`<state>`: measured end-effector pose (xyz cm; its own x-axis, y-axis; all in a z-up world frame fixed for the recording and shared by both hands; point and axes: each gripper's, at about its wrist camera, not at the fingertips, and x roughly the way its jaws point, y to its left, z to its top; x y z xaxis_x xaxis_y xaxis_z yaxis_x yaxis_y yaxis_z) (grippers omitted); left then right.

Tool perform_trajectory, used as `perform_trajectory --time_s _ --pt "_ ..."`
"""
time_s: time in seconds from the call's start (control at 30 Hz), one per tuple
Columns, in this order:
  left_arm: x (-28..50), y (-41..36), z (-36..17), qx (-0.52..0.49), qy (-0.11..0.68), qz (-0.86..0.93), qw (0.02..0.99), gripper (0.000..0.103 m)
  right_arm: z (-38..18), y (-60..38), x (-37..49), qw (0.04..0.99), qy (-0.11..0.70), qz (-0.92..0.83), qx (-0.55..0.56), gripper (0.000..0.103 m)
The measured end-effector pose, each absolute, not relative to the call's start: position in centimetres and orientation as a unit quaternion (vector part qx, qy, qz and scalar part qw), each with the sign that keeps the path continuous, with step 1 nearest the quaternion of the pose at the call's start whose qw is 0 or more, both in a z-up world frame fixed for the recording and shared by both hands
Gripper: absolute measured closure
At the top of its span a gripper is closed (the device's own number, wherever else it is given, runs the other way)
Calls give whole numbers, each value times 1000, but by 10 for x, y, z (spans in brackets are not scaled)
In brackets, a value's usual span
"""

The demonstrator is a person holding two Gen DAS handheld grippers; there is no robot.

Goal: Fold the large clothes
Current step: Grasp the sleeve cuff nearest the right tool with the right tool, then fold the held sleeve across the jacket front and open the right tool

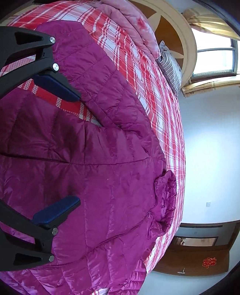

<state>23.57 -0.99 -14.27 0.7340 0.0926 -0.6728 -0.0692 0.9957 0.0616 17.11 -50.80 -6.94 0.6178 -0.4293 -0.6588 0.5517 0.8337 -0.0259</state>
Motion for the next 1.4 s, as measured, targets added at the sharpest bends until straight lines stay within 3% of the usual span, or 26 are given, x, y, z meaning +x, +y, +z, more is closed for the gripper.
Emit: perform_trajectory --time_s 0.23,0.47,0.97,1.4 --pt "229 -7 -136 -1 355 31 934 1 17 -453 208 930 254 -263 -22 91" --pt "220 -6 -127 -3 343 21 939 1 44 -360 231 952 195 -195 -133 92" --pt "210 19 -125 -23 332 36 942 1 19 -212 262 957 185 -41 -219 92" --pt "218 45 -134 -33 346 55 936 1 -48 -108 291 944 216 48 -243 92"
